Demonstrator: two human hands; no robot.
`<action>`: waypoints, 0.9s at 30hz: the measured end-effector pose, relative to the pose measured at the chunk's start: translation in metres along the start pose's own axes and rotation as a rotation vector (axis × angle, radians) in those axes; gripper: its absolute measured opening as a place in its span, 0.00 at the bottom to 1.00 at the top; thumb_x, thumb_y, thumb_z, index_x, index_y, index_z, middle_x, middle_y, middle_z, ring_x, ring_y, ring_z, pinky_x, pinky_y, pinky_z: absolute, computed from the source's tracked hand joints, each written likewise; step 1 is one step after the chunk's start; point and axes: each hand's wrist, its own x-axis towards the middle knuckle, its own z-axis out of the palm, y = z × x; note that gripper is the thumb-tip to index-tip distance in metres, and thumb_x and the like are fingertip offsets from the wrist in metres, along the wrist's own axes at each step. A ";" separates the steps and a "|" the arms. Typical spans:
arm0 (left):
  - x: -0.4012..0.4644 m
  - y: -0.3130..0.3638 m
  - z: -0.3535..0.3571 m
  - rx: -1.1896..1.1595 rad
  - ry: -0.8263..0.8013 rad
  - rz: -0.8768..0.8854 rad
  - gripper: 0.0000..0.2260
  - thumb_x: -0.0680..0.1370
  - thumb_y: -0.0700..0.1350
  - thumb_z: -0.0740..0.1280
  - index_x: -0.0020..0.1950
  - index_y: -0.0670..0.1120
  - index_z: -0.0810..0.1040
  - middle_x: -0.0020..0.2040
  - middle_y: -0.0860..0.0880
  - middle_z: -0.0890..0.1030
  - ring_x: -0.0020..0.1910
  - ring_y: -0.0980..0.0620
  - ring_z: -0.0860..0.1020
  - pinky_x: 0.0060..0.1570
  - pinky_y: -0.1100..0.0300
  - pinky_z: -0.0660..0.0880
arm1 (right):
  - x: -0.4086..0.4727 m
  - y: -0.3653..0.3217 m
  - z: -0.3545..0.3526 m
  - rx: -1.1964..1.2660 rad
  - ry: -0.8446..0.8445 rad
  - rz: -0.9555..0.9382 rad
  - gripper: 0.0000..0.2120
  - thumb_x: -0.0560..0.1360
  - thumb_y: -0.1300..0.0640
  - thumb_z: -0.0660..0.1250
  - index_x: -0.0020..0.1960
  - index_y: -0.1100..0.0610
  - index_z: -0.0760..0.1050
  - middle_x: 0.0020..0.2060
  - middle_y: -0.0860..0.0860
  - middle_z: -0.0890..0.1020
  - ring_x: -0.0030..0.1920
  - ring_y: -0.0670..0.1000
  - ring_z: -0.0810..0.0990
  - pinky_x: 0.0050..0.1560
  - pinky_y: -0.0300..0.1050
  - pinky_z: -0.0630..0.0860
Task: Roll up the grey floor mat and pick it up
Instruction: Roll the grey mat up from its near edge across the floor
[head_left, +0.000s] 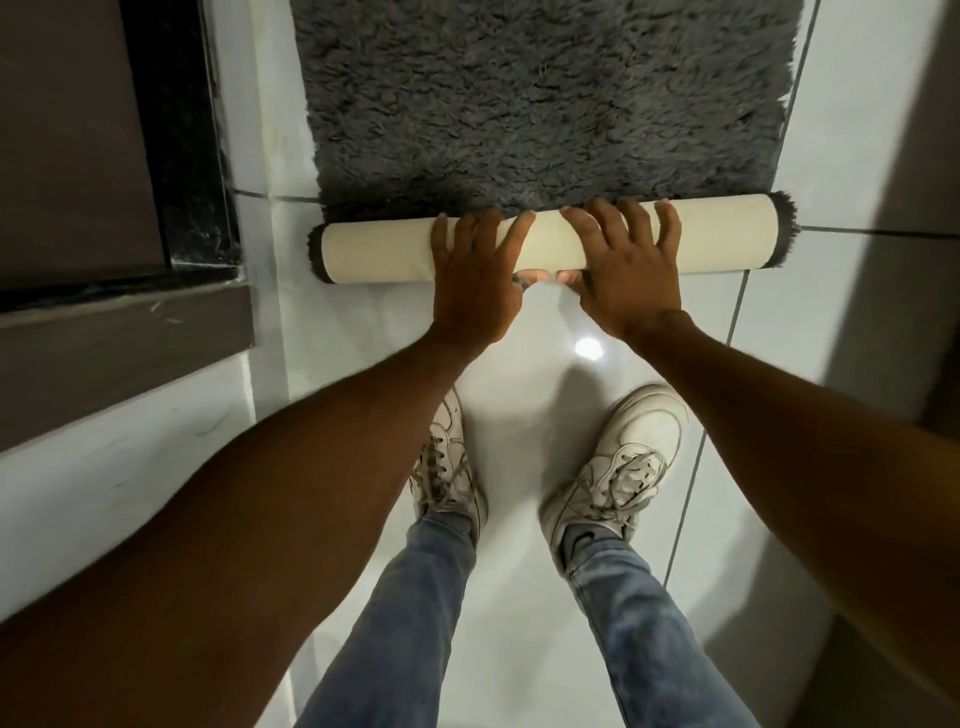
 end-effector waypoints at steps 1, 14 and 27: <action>0.000 0.001 -0.001 -0.010 0.002 0.000 0.33 0.70 0.57 0.74 0.73 0.51 0.69 0.65 0.44 0.76 0.67 0.42 0.72 0.71 0.39 0.63 | -0.002 -0.002 -0.002 0.002 0.007 0.007 0.33 0.78 0.44 0.69 0.79 0.52 0.66 0.75 0.57 0.72 0.76 0.64 0.67 0.77 0.72 0.54; 0.060 -0.019 -0.068 -0.161 -0.581 0.087 0.29 0.75 0.67 0.62 0.72 0.55 0.67 0.70 0.41 0.70 0.68 0.37 0.69 0.68 0.39 0.64 | 0.051 0.002 -0.075 0.153 -0.614 0.080 0.32 0.77 0.37 0.69 0.77 0.47 0.67 0.78 0.56 0.65 0.79 0.65 0.60 0.75 0.71 0.56; -0.012 -0.008 -0.032 -0.084 -0.094 0.128 0.39 0.73 0.58 0.68 0.79 0.45 0.59 0.77 0.44 0.66 0.76 0.40 0.63 0.76 0.43 0.60 | -0.006 -0.018 -0.029 0.047 -0.008 -0.004 0.38 0.81 0.38 0.60 0.84 0.57 0.57 0.83 0.55 0.60 0.80 0.64 0.61 0.80 0.71 0.45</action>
